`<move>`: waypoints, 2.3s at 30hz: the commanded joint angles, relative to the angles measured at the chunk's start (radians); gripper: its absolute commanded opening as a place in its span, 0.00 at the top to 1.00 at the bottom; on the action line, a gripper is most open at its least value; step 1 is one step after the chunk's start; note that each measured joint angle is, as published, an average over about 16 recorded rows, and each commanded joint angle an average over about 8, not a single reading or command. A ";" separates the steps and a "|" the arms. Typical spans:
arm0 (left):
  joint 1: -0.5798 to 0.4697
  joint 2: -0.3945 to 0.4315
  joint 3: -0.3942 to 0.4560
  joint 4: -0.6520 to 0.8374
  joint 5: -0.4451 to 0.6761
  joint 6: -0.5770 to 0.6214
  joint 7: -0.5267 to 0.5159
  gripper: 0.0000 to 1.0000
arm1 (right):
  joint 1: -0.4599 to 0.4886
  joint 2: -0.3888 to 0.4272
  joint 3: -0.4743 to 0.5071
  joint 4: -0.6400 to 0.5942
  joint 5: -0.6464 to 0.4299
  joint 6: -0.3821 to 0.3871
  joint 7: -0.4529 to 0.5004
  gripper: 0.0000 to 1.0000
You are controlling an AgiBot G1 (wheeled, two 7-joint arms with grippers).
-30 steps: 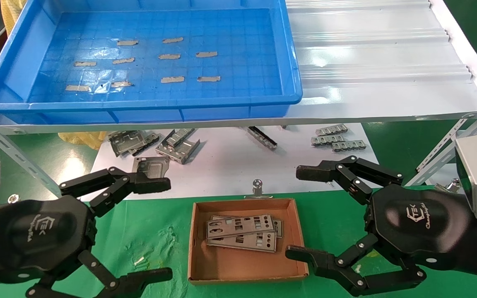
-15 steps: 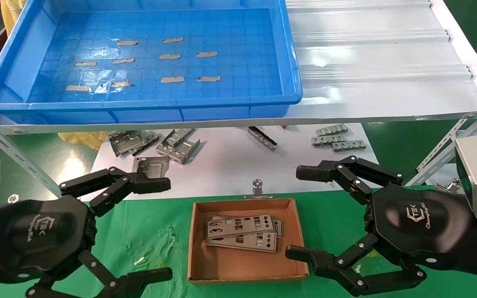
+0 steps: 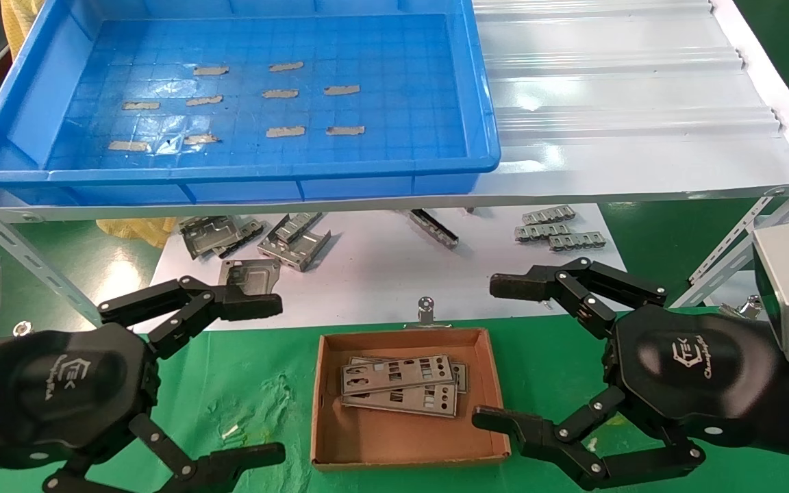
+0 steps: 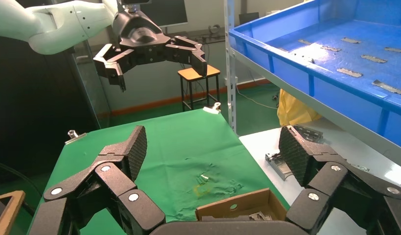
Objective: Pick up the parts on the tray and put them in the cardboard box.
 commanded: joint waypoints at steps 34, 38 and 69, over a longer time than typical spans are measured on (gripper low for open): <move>0.000 0.000 0.000 0.000 0.000 0.000 0.000 0.00 | 0.000 0.000 0.000 0.000 0.000 0.000 0.000 0.00; 0.000 0.000 0.000 0.000 0.000 0.000 0.000 0.00 | 0.000 0.000 0.000 0.000 0.000 0.000 0.000 0.00; 0.000 0.000 0.000 0.000 0.000 0.000 0.000 0.00 | 0.000 0.000 0.000 0.000 0.000 0.000 0.000 0.00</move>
